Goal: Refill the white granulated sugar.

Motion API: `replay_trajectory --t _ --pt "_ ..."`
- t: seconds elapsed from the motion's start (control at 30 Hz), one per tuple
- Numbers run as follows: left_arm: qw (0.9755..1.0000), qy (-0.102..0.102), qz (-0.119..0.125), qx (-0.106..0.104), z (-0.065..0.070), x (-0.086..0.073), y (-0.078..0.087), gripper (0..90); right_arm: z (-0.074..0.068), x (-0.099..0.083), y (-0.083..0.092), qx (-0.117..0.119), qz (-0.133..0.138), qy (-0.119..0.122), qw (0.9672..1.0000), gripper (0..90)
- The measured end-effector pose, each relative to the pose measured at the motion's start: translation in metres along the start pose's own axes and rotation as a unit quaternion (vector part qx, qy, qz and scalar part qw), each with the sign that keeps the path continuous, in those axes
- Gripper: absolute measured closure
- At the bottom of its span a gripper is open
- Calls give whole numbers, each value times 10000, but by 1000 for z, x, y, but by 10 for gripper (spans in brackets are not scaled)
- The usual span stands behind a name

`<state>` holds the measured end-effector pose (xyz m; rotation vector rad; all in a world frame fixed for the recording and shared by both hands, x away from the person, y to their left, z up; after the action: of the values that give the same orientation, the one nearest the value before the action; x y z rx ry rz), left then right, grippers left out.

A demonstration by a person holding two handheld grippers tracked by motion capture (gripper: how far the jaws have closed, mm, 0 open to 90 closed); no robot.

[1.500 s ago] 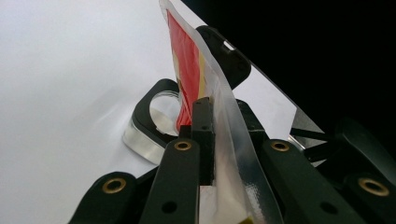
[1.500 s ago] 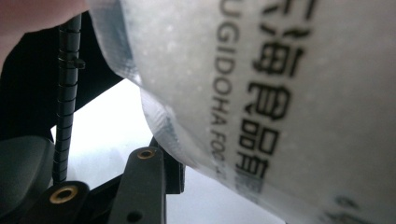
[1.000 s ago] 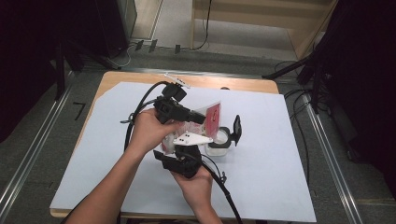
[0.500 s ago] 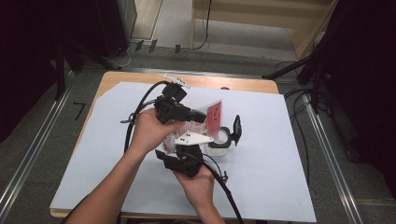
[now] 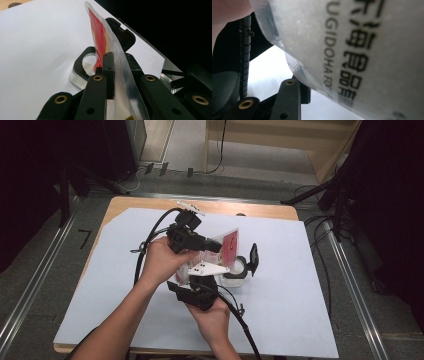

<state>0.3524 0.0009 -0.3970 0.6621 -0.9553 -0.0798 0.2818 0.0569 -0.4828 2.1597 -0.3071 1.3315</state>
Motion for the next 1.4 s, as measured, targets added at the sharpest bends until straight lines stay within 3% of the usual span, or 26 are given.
replay_trajectory --t 0.5,0.9,1.4 --pt "10000 70 32 -44 0 1 0 816 0 1 -1 -6 9 -19 10000 633" --pt "10000 42 22 -47 1 1 -1 824 2 1 -1 -41 38 134 9999 636" --pt "10000 44 -3 -4 2 3 -3 821 3 2 0 -52 67 75 9999 636"
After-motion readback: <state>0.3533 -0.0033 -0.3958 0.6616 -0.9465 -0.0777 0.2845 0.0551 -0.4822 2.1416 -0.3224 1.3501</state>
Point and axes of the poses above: each handheld gripper's, and its own axes: y roughly backward along the jaws, x roughly out of its top, z roughly to its right, the point moved 10 cm from there along -y, roughly forward along the jaws, and after that the axes turned 6 degrees about z, right-handed, at the moved point
